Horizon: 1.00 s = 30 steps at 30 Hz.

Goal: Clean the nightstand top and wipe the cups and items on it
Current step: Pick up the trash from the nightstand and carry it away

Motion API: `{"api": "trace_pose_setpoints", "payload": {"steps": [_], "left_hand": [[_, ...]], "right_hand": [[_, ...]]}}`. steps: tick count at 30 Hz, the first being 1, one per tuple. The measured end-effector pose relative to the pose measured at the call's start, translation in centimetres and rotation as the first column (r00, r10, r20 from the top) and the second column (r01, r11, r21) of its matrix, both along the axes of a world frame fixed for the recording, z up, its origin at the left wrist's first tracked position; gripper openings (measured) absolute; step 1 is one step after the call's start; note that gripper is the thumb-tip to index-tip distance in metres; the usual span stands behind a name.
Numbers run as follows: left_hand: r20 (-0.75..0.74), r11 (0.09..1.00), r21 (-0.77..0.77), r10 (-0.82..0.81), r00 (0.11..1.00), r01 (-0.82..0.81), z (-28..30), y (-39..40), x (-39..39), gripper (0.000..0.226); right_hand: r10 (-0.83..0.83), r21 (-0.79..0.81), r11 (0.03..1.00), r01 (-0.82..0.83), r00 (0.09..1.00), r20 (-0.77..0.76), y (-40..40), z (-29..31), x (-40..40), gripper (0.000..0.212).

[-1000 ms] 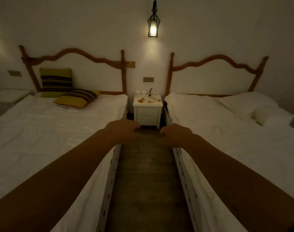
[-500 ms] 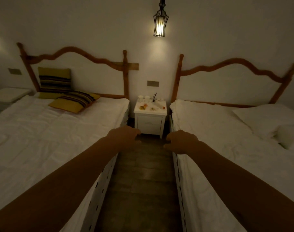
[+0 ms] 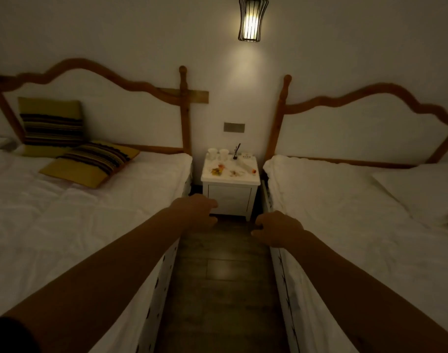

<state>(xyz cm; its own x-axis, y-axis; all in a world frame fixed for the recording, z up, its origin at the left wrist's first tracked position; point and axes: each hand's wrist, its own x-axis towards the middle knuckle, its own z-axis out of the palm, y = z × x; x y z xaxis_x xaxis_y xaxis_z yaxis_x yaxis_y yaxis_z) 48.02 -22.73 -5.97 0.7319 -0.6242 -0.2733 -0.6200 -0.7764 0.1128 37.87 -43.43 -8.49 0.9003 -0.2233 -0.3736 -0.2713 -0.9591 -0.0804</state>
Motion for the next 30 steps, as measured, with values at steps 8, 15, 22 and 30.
{"api": "trace_pose_setpoints", "payload": {"steps": [8,15,22,30], "left_hand": [[-0.048,0.999,0.026,-0.017,0.999,0.019,-2.7,-3.8,12.7,0.061],[-0.100,0.999,0.001,0.033,0.994,-0.033,-6.0,-9.6,24.5,0.063],[-0.128,0.989,-0.012,0.147,0.981,-0.149,-8.5,-16.7,37.1,0.071],[-0.204,0.988,-0.017,0.150,0.967,-0.156,-12.5,-20.8,47.5,0.074]], "right_hand": [[-0.048,0.075,0.996,0.051,0.998,-0.032,-3.3,-2.5,12.5,0.055],[-0.005,0.090,0.996,0.009,0.999,-0.051,-10.4,-6.8,26.2,0.045],[-0.034,0.205,0.978,0.039,0.999,-0.028,-18.1,-9.3,40.2,0.057],[0.001,0.238,0.971,0.020,0.996,-0.090,-22.9,-12.6,51.1,0.056]]}}
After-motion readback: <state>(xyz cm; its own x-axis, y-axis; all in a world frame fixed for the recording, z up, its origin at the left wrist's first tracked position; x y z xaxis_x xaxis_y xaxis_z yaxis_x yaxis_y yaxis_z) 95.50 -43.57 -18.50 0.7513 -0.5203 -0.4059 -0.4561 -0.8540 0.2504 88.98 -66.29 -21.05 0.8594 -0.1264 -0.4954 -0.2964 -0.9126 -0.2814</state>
